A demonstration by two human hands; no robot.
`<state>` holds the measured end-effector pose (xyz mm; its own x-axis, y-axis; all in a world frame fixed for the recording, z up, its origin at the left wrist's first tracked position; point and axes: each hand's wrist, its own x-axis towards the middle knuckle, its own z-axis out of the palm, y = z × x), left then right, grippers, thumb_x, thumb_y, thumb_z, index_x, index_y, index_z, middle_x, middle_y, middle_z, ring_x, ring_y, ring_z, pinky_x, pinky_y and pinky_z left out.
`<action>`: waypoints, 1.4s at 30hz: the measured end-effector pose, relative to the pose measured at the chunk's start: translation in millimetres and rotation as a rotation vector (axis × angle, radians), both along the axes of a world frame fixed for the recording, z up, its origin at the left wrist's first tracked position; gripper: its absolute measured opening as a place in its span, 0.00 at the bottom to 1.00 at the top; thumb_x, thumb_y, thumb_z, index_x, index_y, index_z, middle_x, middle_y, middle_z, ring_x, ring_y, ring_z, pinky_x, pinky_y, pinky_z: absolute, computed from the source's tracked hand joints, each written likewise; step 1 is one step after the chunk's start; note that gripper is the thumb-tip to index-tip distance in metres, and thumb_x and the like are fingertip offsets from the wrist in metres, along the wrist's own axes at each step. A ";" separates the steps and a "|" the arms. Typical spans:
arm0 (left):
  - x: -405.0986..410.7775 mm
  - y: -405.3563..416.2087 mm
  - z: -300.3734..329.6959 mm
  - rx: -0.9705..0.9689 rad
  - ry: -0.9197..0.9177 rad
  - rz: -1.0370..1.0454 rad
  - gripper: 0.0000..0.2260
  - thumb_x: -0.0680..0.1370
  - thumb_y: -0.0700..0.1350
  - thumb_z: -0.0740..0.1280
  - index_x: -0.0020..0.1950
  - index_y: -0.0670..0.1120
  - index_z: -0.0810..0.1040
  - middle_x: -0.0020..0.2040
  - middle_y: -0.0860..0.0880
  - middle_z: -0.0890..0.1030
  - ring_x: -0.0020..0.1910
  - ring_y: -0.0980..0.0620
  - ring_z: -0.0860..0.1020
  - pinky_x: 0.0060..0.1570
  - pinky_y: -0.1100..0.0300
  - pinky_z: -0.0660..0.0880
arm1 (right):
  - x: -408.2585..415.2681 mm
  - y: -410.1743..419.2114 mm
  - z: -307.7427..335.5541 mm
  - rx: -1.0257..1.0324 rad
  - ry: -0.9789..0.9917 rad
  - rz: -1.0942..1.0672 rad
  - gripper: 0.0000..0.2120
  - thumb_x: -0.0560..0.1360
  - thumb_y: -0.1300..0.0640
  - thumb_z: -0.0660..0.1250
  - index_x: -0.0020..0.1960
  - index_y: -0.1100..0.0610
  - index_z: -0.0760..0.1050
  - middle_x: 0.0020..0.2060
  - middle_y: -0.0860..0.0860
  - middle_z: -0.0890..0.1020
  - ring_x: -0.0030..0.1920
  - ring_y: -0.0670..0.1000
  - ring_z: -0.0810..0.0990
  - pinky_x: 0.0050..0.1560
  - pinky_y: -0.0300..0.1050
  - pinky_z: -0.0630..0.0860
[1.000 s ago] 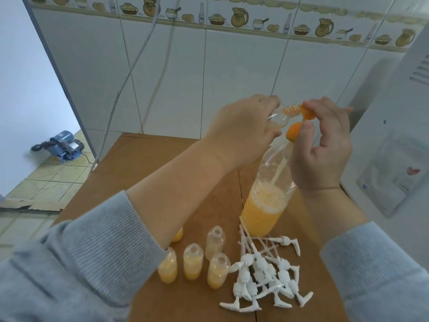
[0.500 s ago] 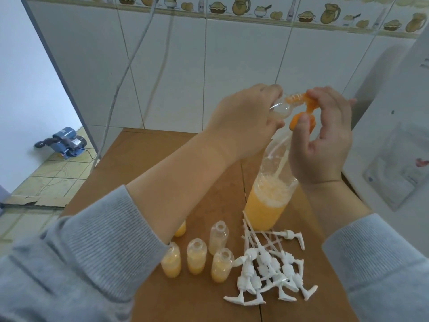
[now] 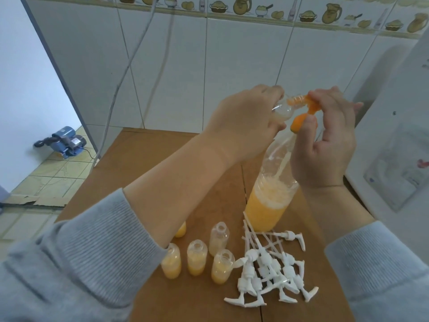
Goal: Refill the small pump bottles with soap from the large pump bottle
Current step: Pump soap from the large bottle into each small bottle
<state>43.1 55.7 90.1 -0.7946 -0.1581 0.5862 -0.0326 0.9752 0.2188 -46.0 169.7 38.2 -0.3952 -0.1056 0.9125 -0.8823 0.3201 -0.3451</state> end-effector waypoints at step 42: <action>46.8 -41.2 -140.2 0.419 -0.696 0.341 0.18 0.68 0.54 0.75 0.49 0.54 0.69 0.43 0.56 0.75 0.47 0.50 0.77 0.55 0.43 0.74 | 21.0 5.9 15.5 -0.032 -0.284 0.130 0.16 0.79 0.60 0.54 0.63 0.56 0.73 0.58 0.41 0.70 0.61 0.35 0.66 0.69 0.60 0.62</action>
<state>89.8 14.5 -50.1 -0.8204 -0.5451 -0.1727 -0.5662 0.7323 0.3784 -25.1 175.6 53.7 -0.6202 -0.1448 0.7710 -0.7817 0.1961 -0.5920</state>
